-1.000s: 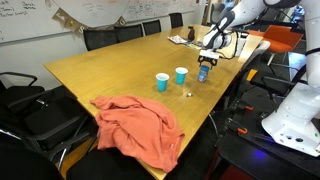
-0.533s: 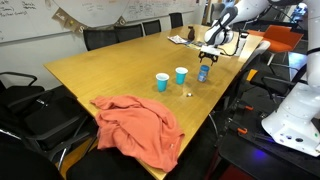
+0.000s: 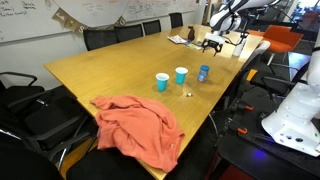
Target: Put the lid on the peanut butter jar
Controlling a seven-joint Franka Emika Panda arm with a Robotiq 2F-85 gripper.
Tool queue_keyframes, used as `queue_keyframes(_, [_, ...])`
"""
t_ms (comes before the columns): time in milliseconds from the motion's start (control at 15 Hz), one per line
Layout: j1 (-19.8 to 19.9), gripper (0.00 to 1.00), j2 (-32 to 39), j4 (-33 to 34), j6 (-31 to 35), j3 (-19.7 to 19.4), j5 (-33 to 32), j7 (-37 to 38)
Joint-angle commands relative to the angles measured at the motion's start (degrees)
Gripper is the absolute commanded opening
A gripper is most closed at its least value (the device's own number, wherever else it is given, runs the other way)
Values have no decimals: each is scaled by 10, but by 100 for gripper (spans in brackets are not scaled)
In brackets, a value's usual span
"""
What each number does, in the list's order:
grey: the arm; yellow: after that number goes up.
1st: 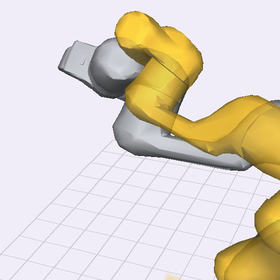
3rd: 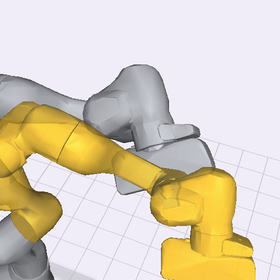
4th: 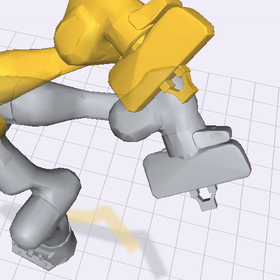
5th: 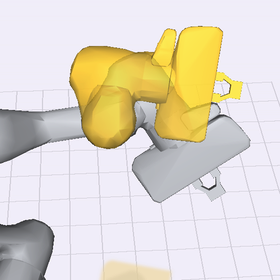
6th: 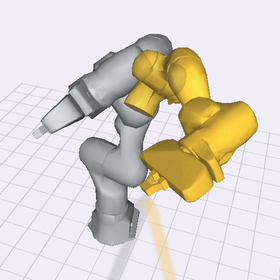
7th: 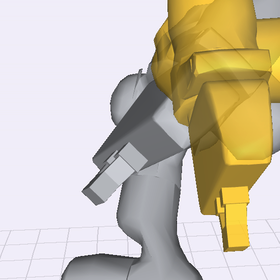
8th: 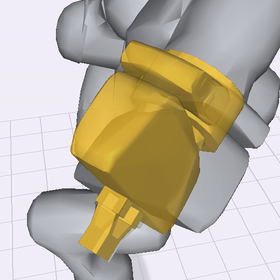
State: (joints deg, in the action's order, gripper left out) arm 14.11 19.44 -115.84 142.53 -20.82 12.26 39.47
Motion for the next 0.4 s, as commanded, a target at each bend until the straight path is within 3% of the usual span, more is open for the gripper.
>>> queue_keyframes(0, [3,100,-56,-33,-19,3,-6,-12])
queue_keyframes(333, [-1,100,-88,-58,-14,5,-17,-4])
